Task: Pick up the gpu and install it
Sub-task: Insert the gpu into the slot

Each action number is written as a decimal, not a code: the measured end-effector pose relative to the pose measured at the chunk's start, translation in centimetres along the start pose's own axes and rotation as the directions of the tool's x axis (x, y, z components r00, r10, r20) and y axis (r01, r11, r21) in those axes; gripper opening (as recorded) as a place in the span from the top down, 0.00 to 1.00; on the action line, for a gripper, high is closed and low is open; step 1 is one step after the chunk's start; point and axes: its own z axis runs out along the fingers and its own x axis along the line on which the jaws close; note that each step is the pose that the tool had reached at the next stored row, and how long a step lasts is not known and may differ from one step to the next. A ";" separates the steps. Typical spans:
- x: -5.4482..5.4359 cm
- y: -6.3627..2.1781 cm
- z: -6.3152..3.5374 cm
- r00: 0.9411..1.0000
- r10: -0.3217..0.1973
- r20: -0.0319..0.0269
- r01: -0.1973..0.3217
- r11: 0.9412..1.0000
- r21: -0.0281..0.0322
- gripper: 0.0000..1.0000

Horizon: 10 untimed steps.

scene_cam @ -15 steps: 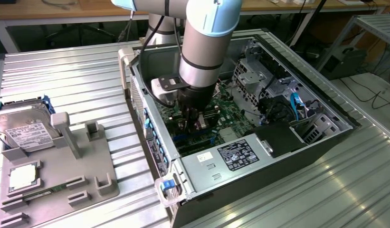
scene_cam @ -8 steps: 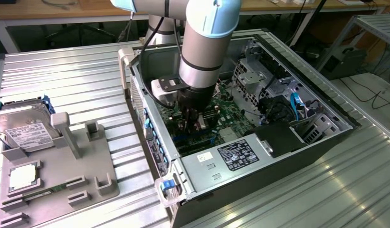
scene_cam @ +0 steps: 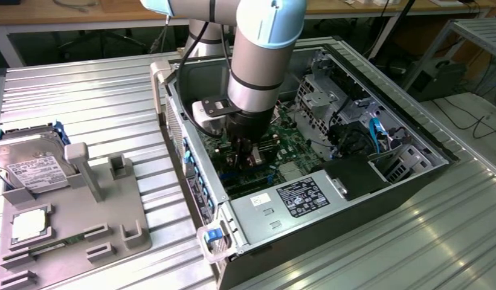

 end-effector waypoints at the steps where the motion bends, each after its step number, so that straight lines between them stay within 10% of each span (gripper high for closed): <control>1: 0.0 0.00 0.00 1.000 0.000 0.000 0.000 1.000 0.000 0.69; 10: 0.0 0.00 0.00 1.000 0.000 0.000 0.000 1.000 0.000 0.69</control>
